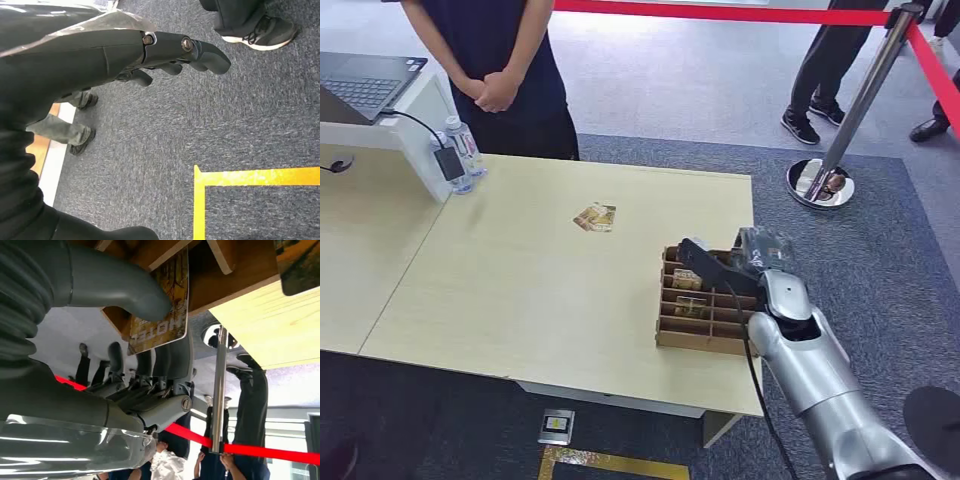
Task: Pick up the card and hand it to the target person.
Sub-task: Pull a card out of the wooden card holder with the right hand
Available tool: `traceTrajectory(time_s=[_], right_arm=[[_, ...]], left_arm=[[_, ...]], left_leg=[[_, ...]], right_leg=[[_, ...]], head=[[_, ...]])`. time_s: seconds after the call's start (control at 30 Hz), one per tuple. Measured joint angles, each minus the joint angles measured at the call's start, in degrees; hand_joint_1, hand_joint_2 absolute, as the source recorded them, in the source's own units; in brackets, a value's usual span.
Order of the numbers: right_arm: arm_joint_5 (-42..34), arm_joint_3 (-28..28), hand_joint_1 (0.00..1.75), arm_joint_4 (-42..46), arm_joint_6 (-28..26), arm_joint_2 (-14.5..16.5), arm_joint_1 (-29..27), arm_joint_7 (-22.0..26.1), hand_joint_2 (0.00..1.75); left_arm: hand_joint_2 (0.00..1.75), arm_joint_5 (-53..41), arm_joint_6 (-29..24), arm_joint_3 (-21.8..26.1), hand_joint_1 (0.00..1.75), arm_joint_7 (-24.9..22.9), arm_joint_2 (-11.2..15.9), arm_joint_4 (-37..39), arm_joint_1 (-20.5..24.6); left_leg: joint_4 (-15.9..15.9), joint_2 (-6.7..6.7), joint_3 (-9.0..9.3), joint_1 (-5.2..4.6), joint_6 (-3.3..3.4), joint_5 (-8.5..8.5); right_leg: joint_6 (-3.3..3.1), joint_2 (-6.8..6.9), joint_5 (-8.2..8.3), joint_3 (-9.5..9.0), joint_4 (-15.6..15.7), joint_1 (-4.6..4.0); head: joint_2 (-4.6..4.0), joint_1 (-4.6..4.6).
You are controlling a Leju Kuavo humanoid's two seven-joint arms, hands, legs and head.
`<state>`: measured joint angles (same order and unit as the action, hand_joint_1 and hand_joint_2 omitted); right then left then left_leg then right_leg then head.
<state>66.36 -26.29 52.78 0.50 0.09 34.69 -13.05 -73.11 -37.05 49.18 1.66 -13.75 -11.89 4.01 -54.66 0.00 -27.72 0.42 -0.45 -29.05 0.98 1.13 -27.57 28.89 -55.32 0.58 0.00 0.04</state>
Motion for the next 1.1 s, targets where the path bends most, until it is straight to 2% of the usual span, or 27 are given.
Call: traceTrajectory(time_s=[0.17, 0.53, 0.6, 0.67, 0.77, 0.87, 1.1], right_arm=[[0.0, 0.0, 1.46, 0.0, -0.1, 0.0, -0.1, 0.0, 1.75], [0.0, 0.0, 1.39, 0.0, -0.2, 0.0, -0.1, 0.0, 1.75], [0.0, 0.0, 1.28, 0.1, -0.2, 0.0, -0.2, 0.0, 1.75], [0.0, 0.0, 1.01, 0.3, -0.2, 0.0, -0.4, 0.0, 1.75], [0.1, 0.0, 0.72, 0.6, -0.2, -0.1, -0.6, 0.0, 1.75], [0.2, 0.0, 0.60, 0.8, -0.3, -0.1, -0.7, 0.0, 1.75], [0.5, 0.0, 0.61, 1.3, -0.2, 0.0, -0.7, 0.0, 1.75]], left_arm=[[1.75, 0.0, 0.0, 0.0, 0.00, 0.0, 0.0, 0.0, 0.0], [1.75, 0.0, 0.0, 0.0, 0.00, 0.0, 0.0, 0.0, 0.0], [1.75, 0.0, 0.0, 0.0, 0.00, 0.0, 0.0, 0.0, 0.0], [1.75, -0.1, 0.0, 0.0, 0.00, 0.0, 0.0, 0.0, 0.0], [1.75, -0.2, 0.0, 0.0, 0.00, 0.0, 0.0, 0.0, 0.0], [1.75, -0.3, 0.0, 0.0, 0.00, -0.1, 0.0, 0.0, 0.0], [1.75, -0.3, 0.0, 0.0, 0.00, -0.1, 0.0, 0.0, 0.0]], left_leg=[[0.0, 0.00, 0.00, 0.00, 0.00, 0.00], [0.0, 0.00, 0.00, 0.00, -0.02, 0.04], [0.0, 0.00, 0.00, 0.00, -0.02, 0.04], [0.0, 0.00, 0.01, 0.00, -0.02, 0.04], [0.0, 0.00, 0.01, 0.00, -0.02, 0.04], [0.0, 0.00, 0.00, 0.00, -0.02, 0.04], [0.0, 0.00, 0.01, 0.00, -0.02, 0.05]], right_leg=[[0.00, 0.00, 0.00, 0.00, 0.0, 0.00], [-0.01, 0.00, 0.04, 0.00, 0.0, 0.00], [-0.01, 0.00, 0.04, 0.00, 0.0, 0.00], [-0.01, 0.00, 0.05, 0.00, 0.0, 0.00], [-0.02, 0.00, 0.05, 0.01, 0.0, 0.00], [-0.02, 0.00, 0.05, 0.01, 0.0, 0.00], [-0.01, 0.00, 0.08, 0.00, 0.0, 0.00]], head=[[0.00, 0.00], [0.00, 0.00], [0.00, 0.00], [0.00, 0.00], [0.00, 0.00], [0.00, 0.00], [0.00, 0.01]])
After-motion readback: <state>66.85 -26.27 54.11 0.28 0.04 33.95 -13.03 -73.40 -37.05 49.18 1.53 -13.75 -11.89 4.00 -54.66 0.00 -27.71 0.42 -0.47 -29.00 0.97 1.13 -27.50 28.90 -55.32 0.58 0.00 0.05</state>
